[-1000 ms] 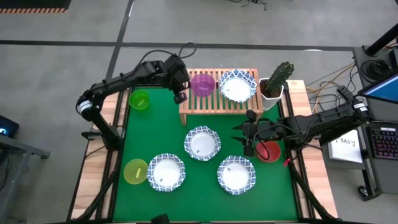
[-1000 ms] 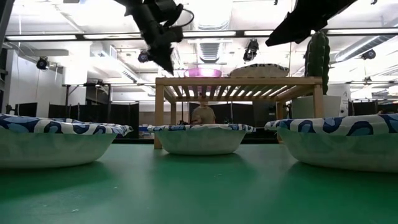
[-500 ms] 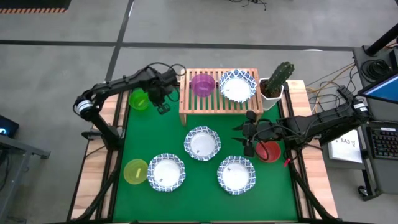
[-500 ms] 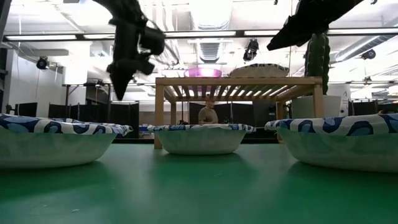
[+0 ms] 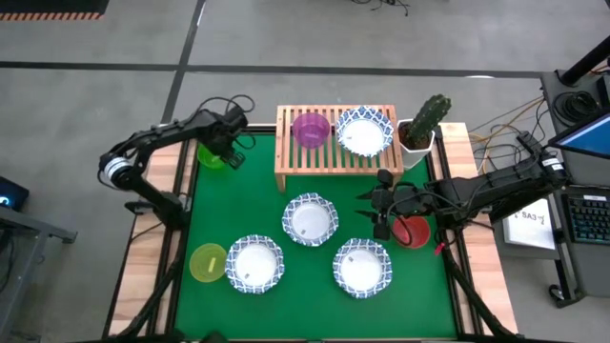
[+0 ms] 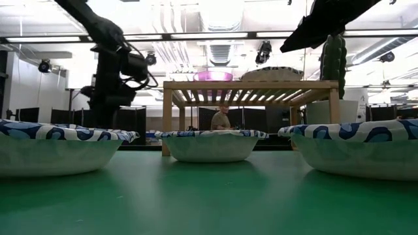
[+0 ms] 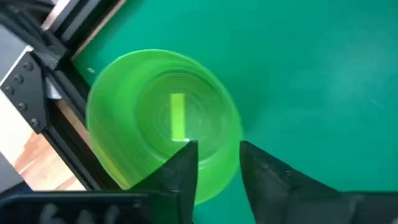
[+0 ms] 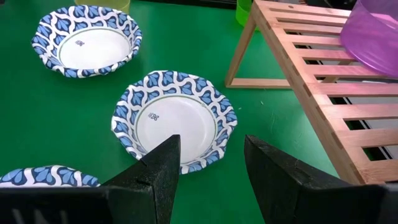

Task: Place and stack bowls onto a shelf
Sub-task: Stack the small green bowl on the small violet bowl on the shelf

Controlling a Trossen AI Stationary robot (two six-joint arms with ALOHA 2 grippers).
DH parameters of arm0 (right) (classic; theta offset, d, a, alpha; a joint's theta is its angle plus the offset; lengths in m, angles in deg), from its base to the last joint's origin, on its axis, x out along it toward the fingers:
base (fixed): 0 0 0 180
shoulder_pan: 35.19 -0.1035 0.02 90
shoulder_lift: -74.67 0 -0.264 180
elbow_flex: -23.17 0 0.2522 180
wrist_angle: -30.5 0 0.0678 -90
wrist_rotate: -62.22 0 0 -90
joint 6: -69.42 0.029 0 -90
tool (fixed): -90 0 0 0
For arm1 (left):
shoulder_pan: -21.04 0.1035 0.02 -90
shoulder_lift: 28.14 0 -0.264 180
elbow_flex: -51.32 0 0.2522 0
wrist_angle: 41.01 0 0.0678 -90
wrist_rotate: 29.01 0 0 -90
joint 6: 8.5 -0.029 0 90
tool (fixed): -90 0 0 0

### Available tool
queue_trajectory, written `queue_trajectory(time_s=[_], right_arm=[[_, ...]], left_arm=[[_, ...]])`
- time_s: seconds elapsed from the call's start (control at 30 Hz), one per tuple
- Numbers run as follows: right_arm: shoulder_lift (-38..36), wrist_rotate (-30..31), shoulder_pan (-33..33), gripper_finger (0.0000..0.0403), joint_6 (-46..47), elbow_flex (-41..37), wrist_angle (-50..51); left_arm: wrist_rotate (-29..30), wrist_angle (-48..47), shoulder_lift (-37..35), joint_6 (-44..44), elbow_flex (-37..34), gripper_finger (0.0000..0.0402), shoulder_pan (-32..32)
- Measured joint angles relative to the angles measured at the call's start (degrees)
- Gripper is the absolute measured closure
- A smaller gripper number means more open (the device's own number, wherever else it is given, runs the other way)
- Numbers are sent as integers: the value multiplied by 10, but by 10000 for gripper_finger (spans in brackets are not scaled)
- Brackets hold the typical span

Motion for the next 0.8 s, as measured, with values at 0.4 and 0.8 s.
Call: queue_trajectory(time_s=[0.4,0.8], right_arm=[[0,0,0,235,0,-3,0],[0,1,0,235,-10,-11,-13]], left_arm=[[-26,81,-8,-6,-60,252,9],[-27,175,-8,-6,-122,310,9]])
